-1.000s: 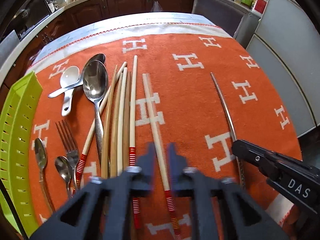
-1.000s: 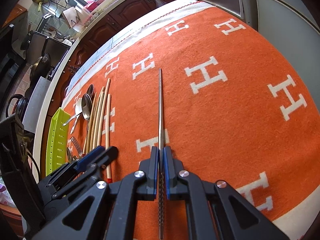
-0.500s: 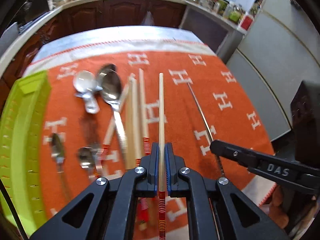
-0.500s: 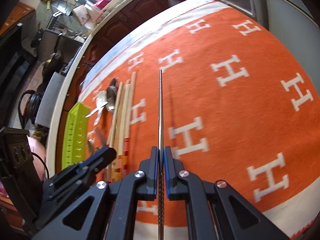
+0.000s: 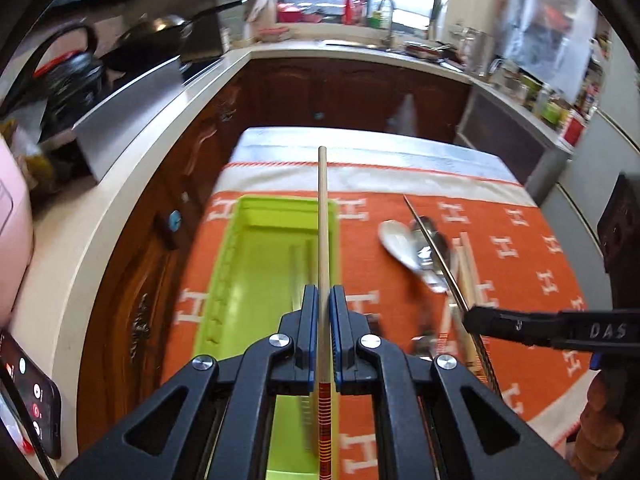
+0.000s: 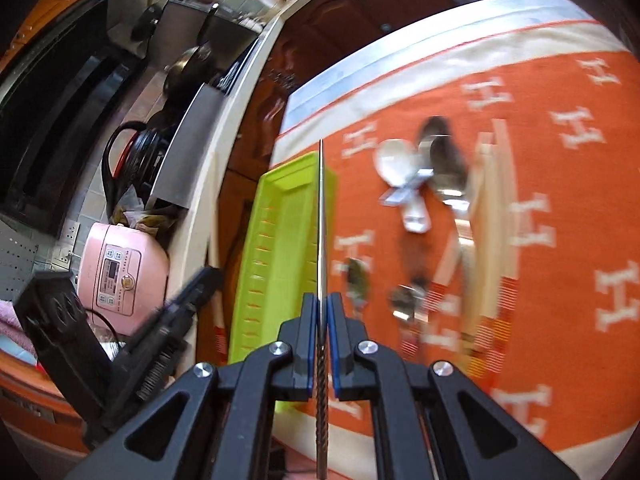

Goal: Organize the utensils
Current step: 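Carry both chopsticks into the green tray and open both tools, then move both open tools back toward the remaining chopsticks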

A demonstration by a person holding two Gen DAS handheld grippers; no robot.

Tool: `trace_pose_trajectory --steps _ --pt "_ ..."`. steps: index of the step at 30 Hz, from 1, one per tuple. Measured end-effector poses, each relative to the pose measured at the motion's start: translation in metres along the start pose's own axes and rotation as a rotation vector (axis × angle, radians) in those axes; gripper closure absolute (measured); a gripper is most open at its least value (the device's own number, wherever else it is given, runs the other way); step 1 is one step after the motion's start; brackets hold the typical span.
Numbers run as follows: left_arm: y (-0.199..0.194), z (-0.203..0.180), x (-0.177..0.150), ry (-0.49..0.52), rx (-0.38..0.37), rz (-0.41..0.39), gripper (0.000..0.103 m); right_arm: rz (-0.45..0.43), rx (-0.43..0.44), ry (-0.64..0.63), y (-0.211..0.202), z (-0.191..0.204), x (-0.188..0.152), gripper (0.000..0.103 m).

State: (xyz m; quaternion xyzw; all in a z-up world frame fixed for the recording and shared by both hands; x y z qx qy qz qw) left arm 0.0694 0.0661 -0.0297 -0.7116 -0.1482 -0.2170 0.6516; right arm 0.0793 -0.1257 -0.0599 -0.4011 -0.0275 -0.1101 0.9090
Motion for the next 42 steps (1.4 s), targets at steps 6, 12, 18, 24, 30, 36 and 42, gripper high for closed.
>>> trace_pose_trajectory --steps 6,12,18,24,30,36,42 --pt "0.041 0.035 0.0 -0.056 -0.003 0.061 0.099 0.04 0.03 0.028 0.056 0.034 0.017 0.097" --pt "0.071 0.047 -0.007 -0.08 -0.054 0.124 0.099 0.065 0.024 0.105 0.089 0.034 0.025 0.097" --pt "0.093 0.052 -0.017 -0.101 -0.088 0.175 0.099 0.099 0.015 0.139 0.105 0.031 0.025 0.093" --pt "0.111 0.05 -0.025 -0.119 -0.137 0.223 0.099 0.059 -0.047 0.077 0.089 0.033 0.023 0.093" --pt "0.108 0.04 -0.029 -0.104 -0.146 0.224 0.093 -0.016 -0.143 -0.014 0.055 0.025 0.018 0.094" --pt "0.081 0.024 -0.027 -0.098 -0.111 0.17 0.082 -0.071 -0.211 -0.018 0.018 -0.008 0.01 0.094" --pt "0.046 0.001 -0.018 -0.079 -0.136 0.08 0.06 -0.122 -0.253 0.016 -0.019 -0.046 -0.001 0.094"
Point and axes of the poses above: each gripper's, at about its wrist camera, not at the fingertips, and y roughly the way its jaws point, z to its left, x to its top, the point moved 1 cm from there along y, roughly the way its jaws point, and after that the axes turned 9 degrees about z, right-handed, at the moved point
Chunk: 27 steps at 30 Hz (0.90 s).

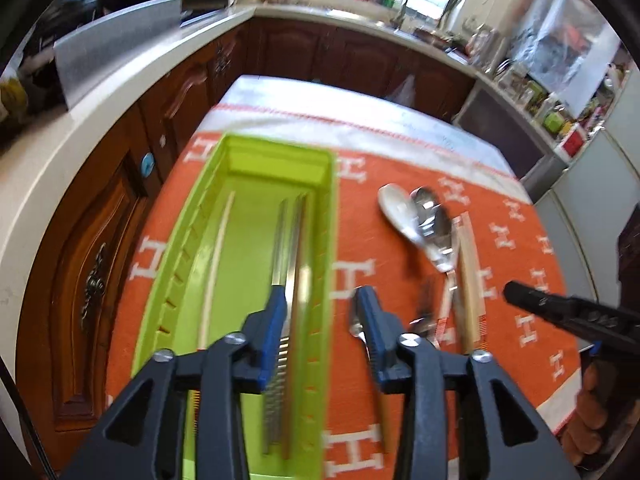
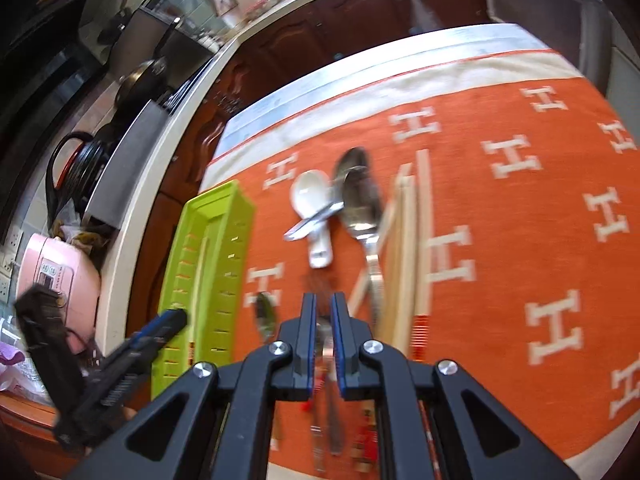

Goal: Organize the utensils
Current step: 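Move both open tools back toward the remaining chopsticks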

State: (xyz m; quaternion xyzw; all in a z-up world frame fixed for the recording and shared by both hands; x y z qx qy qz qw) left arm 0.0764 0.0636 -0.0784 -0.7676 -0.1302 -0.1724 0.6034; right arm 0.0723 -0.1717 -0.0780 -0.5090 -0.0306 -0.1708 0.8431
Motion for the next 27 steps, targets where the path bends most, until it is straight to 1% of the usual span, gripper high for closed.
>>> trace_pose_trajectory --steps 1,4,7,11,15,17,20,21,22,23,25,27 --pt "-0.004 -0.007 0.0 0.015 -0.005 -0.014 0.055 -0.009 -0.009 0.004 -0.004 -0.007 -0.001 0.094" --pt "-0.009 -0.03 0.0 0.056 -0.022 -0.034 0.054 -0.027 -0.03 0.025 -0.012 -0.028 -0.003 0.094" --pt "-0.006 -0.051 -0.002 0.089 -0.061 -0.016 0.054 -0.024 -0.022 0.045 -0.014 -0.042 -0.005 0.094" --pt "0.01 -0.079 -0.009 0.135 -0.088 0.031 0.054 -0.013 0.002 0.053 -0.013 -0.058 -0.008 0.094" --pt "0.031 -0.1 -0.017 0.178 -0.107 0.089 0.054 0.011 0.023 0.036 -0.006 -0.064 -0.012 0.094" --pt "0.043 -0.111 -0.022 0.2 -0.133 0.127 0.054 0.03 0.034 0.029 -0.001 -0.068 -0.015 0.094" --pt "0.06 -0.122 -0.029 0.211 -0.15 0.181 0.055 0.05 0.047 0.024 0.005 -0.072 -0.018 0.094" --pt "0.067 -0.125 -0.03 0.211 -0.151 0.2 0.057 0.056 0.053 0.021 0.007 -0.073 -0.019 0.094" --pt "0.072 -0.126 -0.031 0.211 -0.149 0.215 0.063 0.061 0.058 0.019 0.008 -0.073 -0.021 0.094" --pt "0.078 -0.127 -0.032 0.211 -0.149 0.234 0.066 0.066 0.064 0.016 0.01 -0.074 -0.021 0.094" --pt "0.089 -0.13 -0.034 0.206 -0.148 0.268 0.076 0.07 0.075 0.015 0.011 -0.075 -0.023 0.094" --pt "0.096 -0.131 -0.034 0.201 -0.143 0.286 0.079 0.076 0.088 0.015 0.012 -0.077 -0.024 0.094"
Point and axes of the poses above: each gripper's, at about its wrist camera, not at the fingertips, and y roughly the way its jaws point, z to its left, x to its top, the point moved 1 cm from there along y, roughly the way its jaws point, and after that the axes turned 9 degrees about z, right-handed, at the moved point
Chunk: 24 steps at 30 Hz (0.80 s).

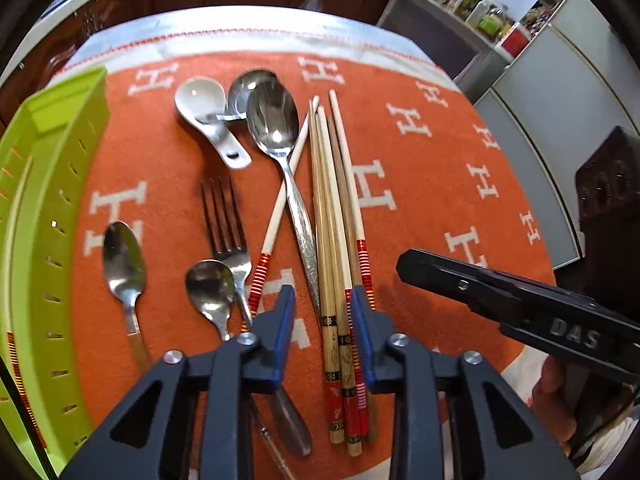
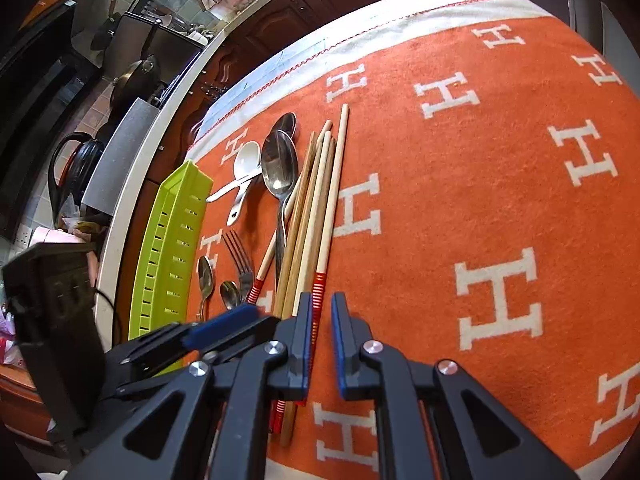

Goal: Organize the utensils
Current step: 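Move both open tools back toward the remaining chopsticks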

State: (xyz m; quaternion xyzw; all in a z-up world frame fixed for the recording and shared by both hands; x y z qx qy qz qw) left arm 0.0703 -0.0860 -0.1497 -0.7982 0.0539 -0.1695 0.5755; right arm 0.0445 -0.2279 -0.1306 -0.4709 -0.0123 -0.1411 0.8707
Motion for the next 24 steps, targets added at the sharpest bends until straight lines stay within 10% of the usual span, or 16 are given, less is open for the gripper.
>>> trace_pose_trajectory --steps 24 --pt "0.002 -0.018 0.003 0.034 0.004 0.026 0.099 0.016 0.055 -0.009 0.002 -0.009 0.004 0.093"
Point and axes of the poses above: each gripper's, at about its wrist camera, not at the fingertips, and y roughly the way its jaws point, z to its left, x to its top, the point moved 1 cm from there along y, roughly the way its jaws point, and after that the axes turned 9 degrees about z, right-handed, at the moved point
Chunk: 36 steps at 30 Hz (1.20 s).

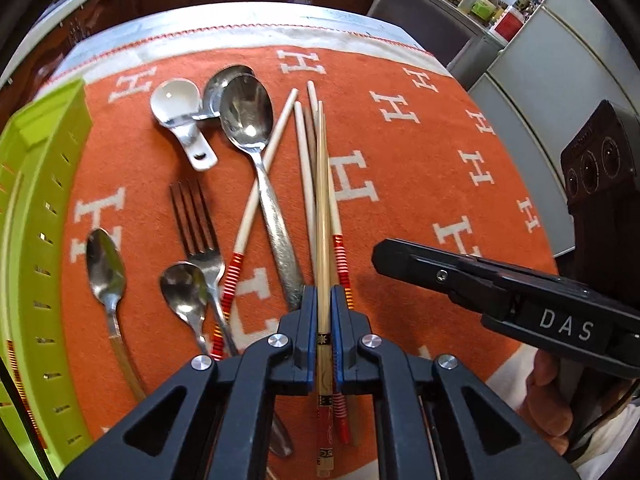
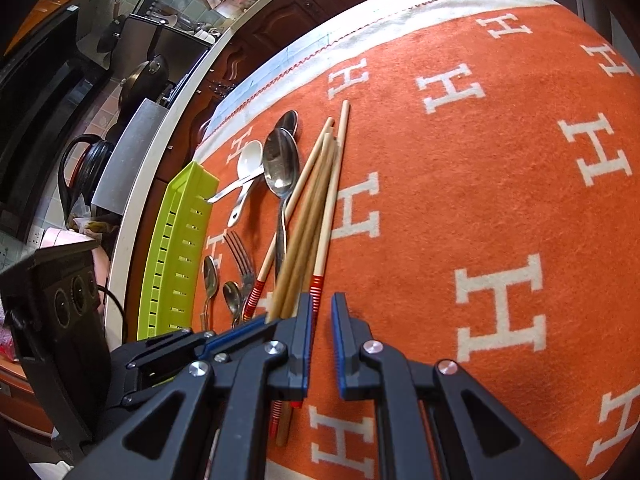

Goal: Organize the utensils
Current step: 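Move both open tools back toward the remaining chopsticks, then grasp a wooden chopstick with the left tool while the right grasps a red-striped chopstick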

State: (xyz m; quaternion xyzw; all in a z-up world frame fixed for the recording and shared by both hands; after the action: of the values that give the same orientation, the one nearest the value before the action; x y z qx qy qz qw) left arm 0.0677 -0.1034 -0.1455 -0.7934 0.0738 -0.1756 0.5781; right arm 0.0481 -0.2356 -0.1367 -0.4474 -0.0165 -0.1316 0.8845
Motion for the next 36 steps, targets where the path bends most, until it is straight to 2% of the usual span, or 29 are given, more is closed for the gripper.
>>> trace_pose_trajectory --steps 5,12,16,20,24,27,31,36 --pt "-0.001 0.004 -0.003 -0.014 -0.015 -0.004 0.099 0.008 0.003 0.007 0.001 -0.001 -0.002 0.093" --pt "-0.019 0.014 -0.004 -0.039 -0.011 -0.063 0.099 0.012 -0.001 -0.008 0.002 0.003 -0.003 0.094" --pt "-0.04 0.02 -0.005 -0.05 0.002 -0.114 0.099 0.021 -0.006 -0.026 0.005 0.009 -0.004 0.094" --pt "-0.077 0.035 -0.009 -0.073 0.038 -0.202 0.099 0.036 -0.02 -0.037 0.009 0.014 -0.004 0.094" --pt "-0.115 0.063 -0.017 -0.123 0.116 -0.282 0.099 0.043 -0.049 -0.043 0.013 0.019 -0.003 0.093" --pt "-0.132 0.092 -0.025 -0.177 0.191 -0.314 0.099 0.043 -0.068 -0.042 0.017 0.022 -0.003 0.081" --pt "-0.14 0.135 -0.035 -0.26 0.263 -0.317 0.099 0.037 -0.099 -0.041 0.02 0.026 -0.003 0.08" --pt "-0.125 0.168 -0.042 -0.3 0.331 -0.286 0.099 0.02 -0.176 -0.059 0.024 0.034 0.002 0.08"
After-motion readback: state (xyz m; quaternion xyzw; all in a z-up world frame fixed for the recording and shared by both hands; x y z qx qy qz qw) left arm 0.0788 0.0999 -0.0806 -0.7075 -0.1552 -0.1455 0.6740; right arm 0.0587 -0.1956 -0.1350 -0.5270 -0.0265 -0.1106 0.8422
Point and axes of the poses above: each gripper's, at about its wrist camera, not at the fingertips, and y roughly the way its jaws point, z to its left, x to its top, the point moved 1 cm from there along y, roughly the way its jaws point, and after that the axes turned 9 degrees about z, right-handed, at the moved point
